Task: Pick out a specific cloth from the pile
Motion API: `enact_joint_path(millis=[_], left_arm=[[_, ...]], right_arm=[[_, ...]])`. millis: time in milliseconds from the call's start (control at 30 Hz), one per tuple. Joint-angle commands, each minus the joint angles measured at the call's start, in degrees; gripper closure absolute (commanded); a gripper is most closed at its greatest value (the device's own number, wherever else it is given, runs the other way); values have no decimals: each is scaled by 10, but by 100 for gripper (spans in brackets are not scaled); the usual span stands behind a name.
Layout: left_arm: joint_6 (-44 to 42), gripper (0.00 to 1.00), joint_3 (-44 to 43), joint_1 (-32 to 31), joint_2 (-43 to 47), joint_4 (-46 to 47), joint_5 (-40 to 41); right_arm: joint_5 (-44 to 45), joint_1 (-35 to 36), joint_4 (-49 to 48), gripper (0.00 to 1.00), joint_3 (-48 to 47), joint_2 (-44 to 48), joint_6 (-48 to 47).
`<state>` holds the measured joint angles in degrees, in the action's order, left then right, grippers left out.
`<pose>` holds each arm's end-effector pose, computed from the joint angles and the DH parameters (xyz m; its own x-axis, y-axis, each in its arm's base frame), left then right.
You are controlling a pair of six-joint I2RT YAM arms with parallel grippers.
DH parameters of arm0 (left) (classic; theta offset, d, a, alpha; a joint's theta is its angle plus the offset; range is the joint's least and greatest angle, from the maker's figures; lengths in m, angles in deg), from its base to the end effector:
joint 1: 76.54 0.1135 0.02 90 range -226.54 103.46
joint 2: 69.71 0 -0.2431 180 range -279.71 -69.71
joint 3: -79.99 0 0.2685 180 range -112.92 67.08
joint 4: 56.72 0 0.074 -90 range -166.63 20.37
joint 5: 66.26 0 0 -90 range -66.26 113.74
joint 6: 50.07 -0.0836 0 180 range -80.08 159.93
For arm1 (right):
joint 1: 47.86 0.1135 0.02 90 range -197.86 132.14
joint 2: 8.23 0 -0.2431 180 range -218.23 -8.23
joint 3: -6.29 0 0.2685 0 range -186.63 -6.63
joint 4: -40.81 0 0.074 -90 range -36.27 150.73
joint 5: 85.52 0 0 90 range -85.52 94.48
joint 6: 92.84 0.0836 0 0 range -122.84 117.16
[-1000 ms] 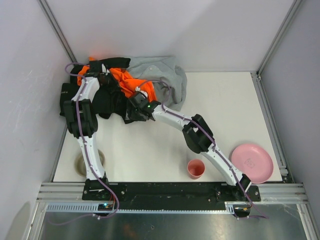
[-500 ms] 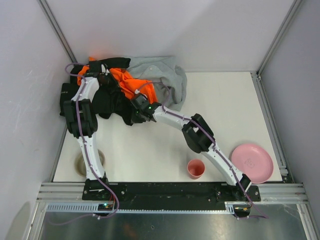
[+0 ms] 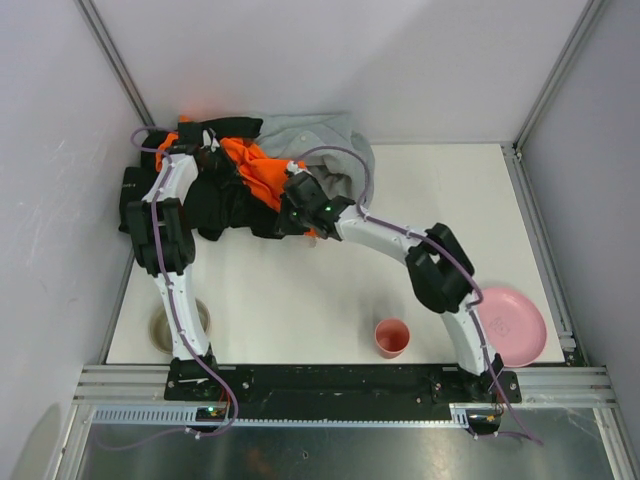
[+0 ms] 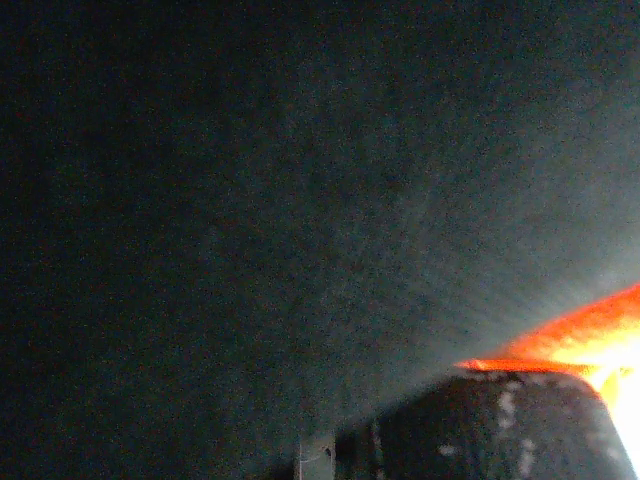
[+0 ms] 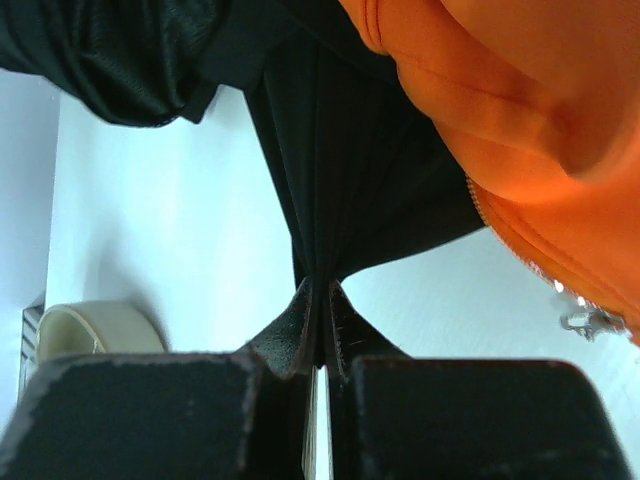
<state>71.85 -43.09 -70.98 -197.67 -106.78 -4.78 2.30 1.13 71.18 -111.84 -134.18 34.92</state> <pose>0.5232 0.0108 0.1616 -0.7908 -0.5438 -0.2809 -0.2713 0.7229 -0.6355 0.3602 0.4190 0.1764 -0.7945 0.0189 -0.6070 -0.3632 0.7863 0.4999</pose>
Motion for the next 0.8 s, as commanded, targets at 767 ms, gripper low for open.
enact_joint_path(millis=[767], left_arm=[[-26,91,6,27,-24,-63,38]], right_arm=[[86,-29,33,100,78,441,-123]])
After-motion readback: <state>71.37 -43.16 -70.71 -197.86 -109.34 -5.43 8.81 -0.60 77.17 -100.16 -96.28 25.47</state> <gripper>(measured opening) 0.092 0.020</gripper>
